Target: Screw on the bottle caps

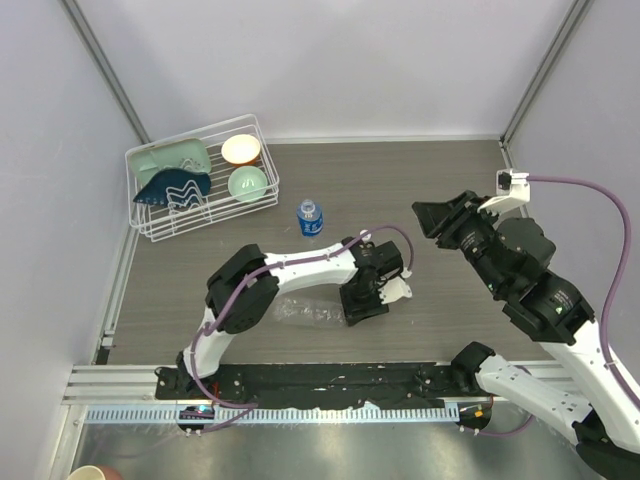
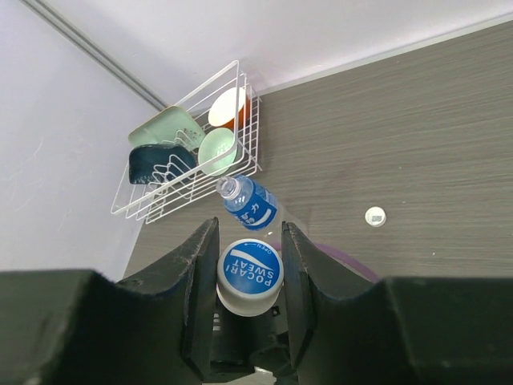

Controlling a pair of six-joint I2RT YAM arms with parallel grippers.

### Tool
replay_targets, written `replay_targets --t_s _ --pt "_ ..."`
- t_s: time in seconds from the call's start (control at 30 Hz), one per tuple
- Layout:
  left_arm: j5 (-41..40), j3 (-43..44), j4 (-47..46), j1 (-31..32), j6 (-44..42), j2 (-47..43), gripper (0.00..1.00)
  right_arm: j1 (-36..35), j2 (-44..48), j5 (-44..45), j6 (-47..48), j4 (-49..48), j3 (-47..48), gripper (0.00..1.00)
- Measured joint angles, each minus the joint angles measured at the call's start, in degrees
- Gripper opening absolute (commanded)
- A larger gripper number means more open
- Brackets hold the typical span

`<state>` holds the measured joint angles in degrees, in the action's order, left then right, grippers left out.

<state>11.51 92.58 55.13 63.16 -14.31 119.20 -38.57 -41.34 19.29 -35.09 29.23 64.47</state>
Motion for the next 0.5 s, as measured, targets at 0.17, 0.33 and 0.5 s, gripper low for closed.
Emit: replay_targets --t_s 0.17,0.33,0.5 --pt "-0.22 0.15 -2.45 0.26 -0.81 2.25 0.41 0.0 -1.4 0.74 1.57 0.07 0.87 0.1" --pt "-0.5 -0.42 -4.79 0.57 -1.16 1.55 0.72 0.0 -2.56 0.79 2.27 0.33 0.92 0.1" --pt "-0.7 -2.67 -5.88 0.59 -1.11 -2.86 0.99 0.0 -3.08 0.76 2.56 0.7 0.92 0.1"
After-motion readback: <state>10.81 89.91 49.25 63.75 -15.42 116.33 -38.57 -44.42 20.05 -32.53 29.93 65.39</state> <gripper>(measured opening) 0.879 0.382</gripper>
